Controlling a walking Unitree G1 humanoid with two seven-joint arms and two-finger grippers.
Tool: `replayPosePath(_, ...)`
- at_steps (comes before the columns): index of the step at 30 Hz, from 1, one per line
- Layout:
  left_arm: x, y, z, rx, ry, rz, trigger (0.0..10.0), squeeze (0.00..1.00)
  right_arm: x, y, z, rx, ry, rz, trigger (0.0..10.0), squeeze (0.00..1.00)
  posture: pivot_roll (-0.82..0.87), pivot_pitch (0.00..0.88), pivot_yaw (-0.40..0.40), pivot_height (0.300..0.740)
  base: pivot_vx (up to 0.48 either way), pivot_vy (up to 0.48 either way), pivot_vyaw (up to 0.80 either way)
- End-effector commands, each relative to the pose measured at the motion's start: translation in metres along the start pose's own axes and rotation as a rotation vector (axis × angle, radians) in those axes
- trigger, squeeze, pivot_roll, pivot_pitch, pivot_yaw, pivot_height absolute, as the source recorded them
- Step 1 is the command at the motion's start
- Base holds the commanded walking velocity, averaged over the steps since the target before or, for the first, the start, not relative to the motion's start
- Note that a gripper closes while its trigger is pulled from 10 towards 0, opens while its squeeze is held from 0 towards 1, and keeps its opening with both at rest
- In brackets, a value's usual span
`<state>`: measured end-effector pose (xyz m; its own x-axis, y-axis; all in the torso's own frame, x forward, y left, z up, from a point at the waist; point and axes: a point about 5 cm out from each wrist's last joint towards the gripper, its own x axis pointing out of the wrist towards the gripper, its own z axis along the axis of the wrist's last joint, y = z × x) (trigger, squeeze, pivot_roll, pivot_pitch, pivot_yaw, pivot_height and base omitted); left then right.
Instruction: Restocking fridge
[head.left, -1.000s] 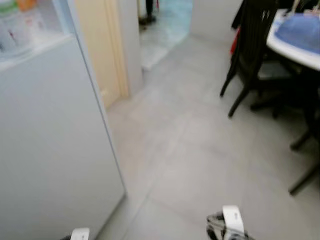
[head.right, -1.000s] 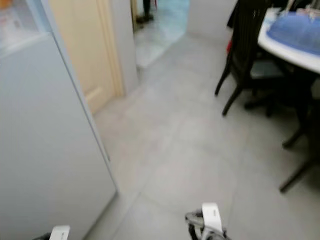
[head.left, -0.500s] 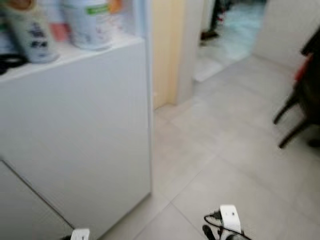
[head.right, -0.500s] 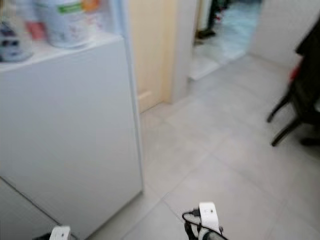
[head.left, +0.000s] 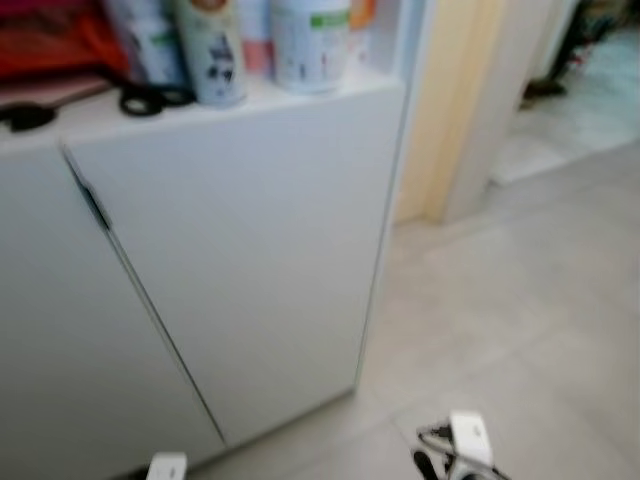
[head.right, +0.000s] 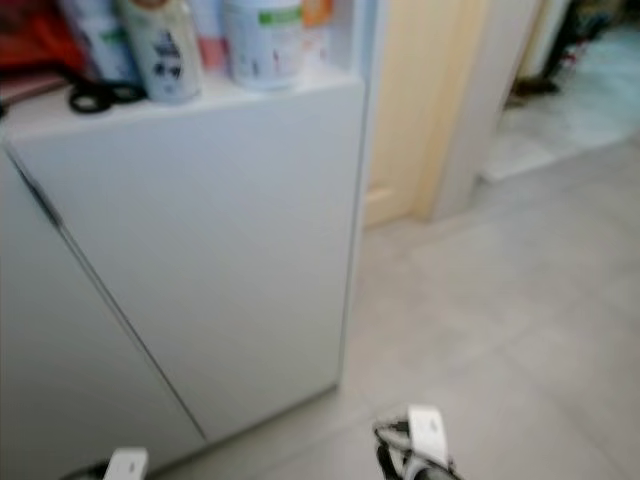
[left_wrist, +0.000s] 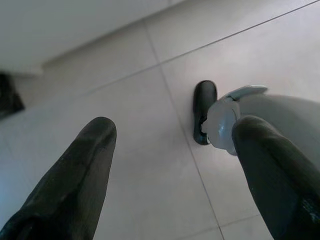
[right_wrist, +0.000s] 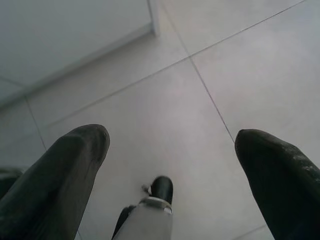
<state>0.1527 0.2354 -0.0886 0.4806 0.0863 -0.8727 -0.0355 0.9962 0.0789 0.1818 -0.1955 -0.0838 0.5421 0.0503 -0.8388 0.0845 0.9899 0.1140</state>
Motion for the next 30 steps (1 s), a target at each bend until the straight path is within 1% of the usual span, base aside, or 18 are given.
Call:
replayPosePath(1, -0.0002, 0.0029, 0.0013, 0.025, 0.005, 0.004, 10.0, 0.00, 0.0022, 0.0091, 0.0043, 0.026, -0.006, 0.030, 10.0, 0.00, 0.01, 0.000, -0.046, 0.740, 0.000, 0.000, 0.80)
replayPosePath(2, -0.0002, 0.0030, 0.0013, 0.020, 0.005, 0.006, 10.0, 0.00, 0.0022, 0.0094, 0.0038, 0.054, -0.009, 0.028, 10.0, 0.00, 0.01, 0.000, -0.046, 0.740, 0.000, 0.000, 0.80)
replayPosePath(8, -0.0002, 0.0038, 0.0019, 0.024, 0.006, 0.007, 10.0, 0.00, 0.0024, 0.0097, 0.0050, 0.026, -0.002, 0.033, 10.0, 0.00, 0.00, 0.000, -0.035, 0.740, 0.000, 0.000, 0.80)
replayPosePath(11, -0.0004, 0.0048, 0.0018, 0.032, 0.007, 0.005, 10.0, 0.00, 0.0025, 0.0106, 0.0047, 0.058, -0.012, 0.029, 10.0, 0.00, 0.01, 0.000, -0.029, 0.740, 0.000, 0.000, 0.80)
replayPosePath(16, -0.0005, 0.0048, 0.0018, 0.033, 0.005, 0.005, 10.0, 0.00, 0.0024, 0.0095, 0.0044, 0.055, -0.007, 0.019, 10.0, 0.00, 0.03, 0.000, -0.032, 0.740, 0.000, 0.000, 0.80)
replayPosePath(20, -0.0003, 0.0037, 0.0022, 0.032, 0.002, 0.003, 10.0, 0.00, 0.0020, 0.0072, 0.0043, 0.062, -0.001, 0.016, 10.0, 0.00, 0.04, 0.000, -0.049, 0.740, 0.000, 0.000, 0.80)
replayPosePath(24, -0.0002, 0.0026, 0.0012, 0.019, 0.004, 0.003, 10.0, 0.00, 0.0016, 0.0051, 0.0026, 0.116, 0.001, 0.005, 10.0, 0.00, 0.04, 0.000, -0.059, 0.740, 0.000, 0.000, 0.00)
replayPosePath(30, 0.0000, 0.0029, 0.0013, 0.019, 0.016, 0.004, 10.0, 0.00, 0.0017, 0.0042, 0.0047, 0.090, 0.005, 0.004, 10.0, 0.00, 0.03, 0.000, -0.062, 0.740, 0.000, 0.000, 0.00)
